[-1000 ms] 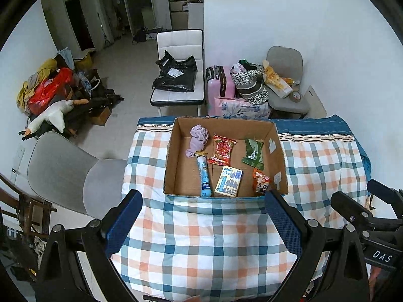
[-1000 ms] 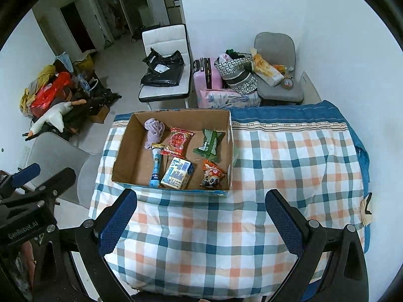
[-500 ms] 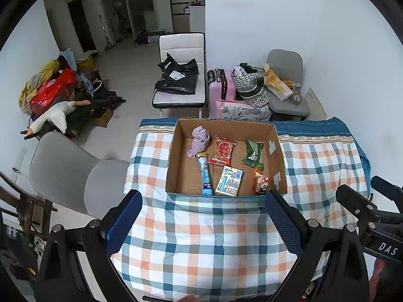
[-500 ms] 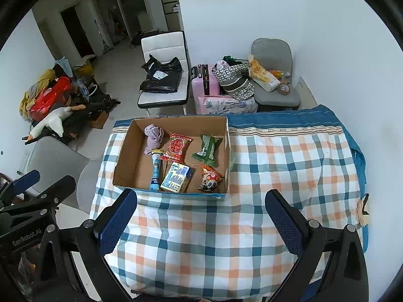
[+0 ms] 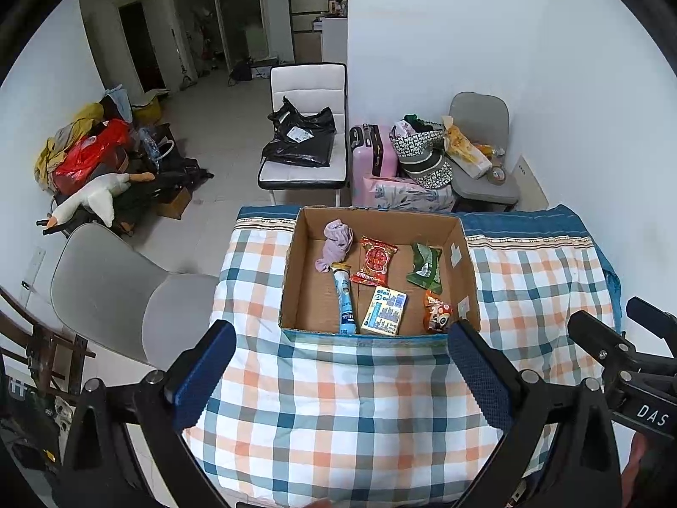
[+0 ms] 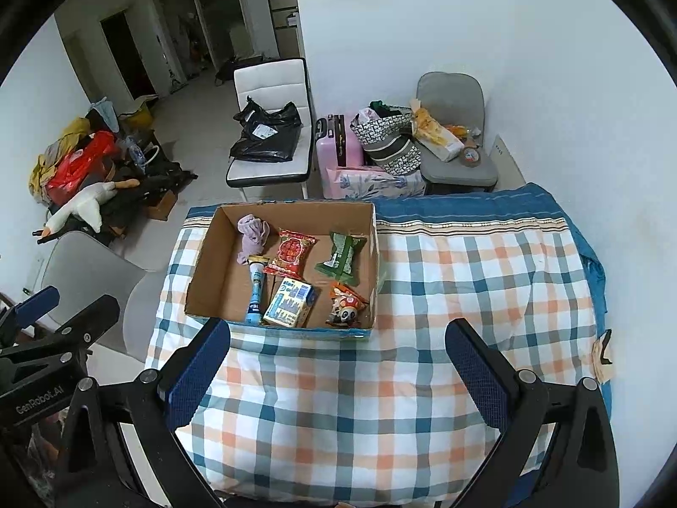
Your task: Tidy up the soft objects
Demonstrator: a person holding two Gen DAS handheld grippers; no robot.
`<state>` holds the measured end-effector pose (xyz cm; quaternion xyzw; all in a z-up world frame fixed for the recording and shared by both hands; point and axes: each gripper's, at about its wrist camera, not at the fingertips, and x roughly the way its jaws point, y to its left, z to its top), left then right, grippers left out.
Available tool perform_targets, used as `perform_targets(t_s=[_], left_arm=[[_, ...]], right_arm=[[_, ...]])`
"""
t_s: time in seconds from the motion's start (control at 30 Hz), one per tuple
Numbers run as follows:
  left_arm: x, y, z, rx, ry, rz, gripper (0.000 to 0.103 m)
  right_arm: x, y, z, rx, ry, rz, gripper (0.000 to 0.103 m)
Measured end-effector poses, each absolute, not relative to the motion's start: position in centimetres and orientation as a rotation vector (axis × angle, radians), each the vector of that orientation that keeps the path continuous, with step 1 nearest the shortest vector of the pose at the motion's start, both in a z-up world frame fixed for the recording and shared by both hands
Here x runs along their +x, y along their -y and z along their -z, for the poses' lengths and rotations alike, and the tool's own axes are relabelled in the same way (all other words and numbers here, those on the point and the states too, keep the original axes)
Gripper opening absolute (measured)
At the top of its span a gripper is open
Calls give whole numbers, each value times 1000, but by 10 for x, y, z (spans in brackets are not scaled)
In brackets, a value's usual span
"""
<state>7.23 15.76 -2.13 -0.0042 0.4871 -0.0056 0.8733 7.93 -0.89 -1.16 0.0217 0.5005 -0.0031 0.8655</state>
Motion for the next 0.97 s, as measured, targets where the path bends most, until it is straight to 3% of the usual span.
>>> perform_targets(t_s=[0.97], left_arm=[[70,-155,18,-21,-1016,3,103]], right_arm=[[81,15,0,33,-1030,38,103]])
